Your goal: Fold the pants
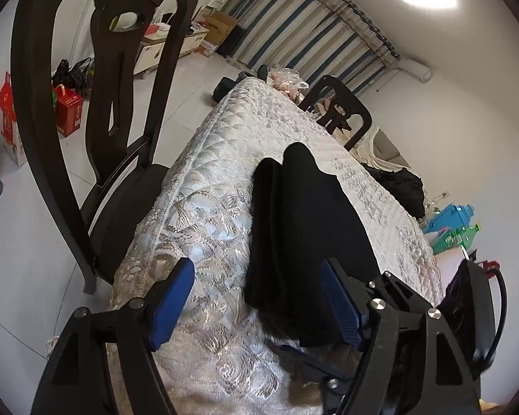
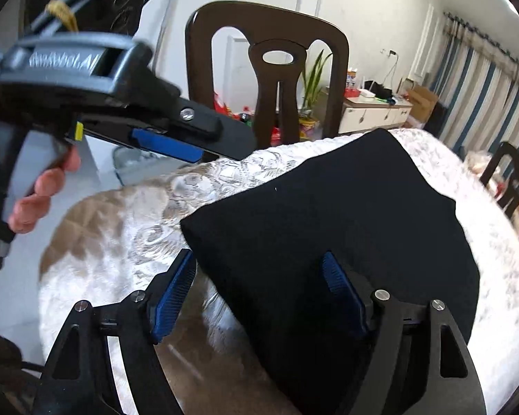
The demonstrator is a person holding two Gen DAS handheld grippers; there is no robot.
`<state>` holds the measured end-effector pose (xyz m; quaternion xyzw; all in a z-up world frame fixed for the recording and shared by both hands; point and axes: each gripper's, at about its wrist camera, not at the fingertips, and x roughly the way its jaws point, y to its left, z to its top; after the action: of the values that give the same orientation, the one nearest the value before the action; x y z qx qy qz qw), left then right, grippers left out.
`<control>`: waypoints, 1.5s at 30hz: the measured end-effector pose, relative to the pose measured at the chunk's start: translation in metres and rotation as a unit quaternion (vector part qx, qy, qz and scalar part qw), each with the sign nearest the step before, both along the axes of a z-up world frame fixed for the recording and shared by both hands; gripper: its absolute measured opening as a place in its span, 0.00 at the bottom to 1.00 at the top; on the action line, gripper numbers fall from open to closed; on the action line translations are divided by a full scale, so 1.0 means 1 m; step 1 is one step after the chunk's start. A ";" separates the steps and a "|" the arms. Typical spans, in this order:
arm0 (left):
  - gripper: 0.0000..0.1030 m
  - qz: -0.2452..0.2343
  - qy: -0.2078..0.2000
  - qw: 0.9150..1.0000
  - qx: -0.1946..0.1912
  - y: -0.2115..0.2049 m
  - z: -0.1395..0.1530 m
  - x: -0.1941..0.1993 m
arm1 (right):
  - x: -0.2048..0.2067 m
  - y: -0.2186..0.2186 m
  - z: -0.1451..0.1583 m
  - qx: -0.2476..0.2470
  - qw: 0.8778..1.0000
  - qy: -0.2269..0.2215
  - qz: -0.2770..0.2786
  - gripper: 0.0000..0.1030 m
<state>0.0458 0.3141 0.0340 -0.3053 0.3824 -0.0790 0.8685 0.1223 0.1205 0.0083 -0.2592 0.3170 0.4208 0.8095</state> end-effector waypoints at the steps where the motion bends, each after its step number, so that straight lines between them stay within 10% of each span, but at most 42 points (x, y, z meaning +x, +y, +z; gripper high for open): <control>1: 0.75 0.001 0.001 1.000 -0.004 0.000 0.000 0.002 | 0.001 0.003 -0.001 -0.007 1.000 -0.004 -0.002 0.74; 9: 0.75 -0.010 0.014 1.000 -0.026 0.000 -0.004 0.014 | 0.006 0.011 -0.004 -0.039 0.998 -0.039 -0.031 0.74; 24: 0.78 -0.044 0.039 0.992 -0.113 -0.009 -0.017 0.047 | 0.002 -0.006 0.013 0.016 0.998 -0.040 -0.041 0.32; 34: 0.81 -0.103 0.058 0.981 -0.155 -0.030 -0.021 0.072 | 0.004 -0.006 0.017 0.041 0.998 -0.031 -0.046 0.29; 45: 0.82 -0.198 0.075 0.971 -0.110 -0.053 -0.017 0.110 | 0.007 -0.015 0.019 0.078 0.996 0.031 -0.026 0.37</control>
<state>0.1554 0.2607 0.0174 -0.3220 0.4882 -0.2681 0.7656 0.1297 0.1060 0.0269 -0.1735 0.3148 0.4306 0.8279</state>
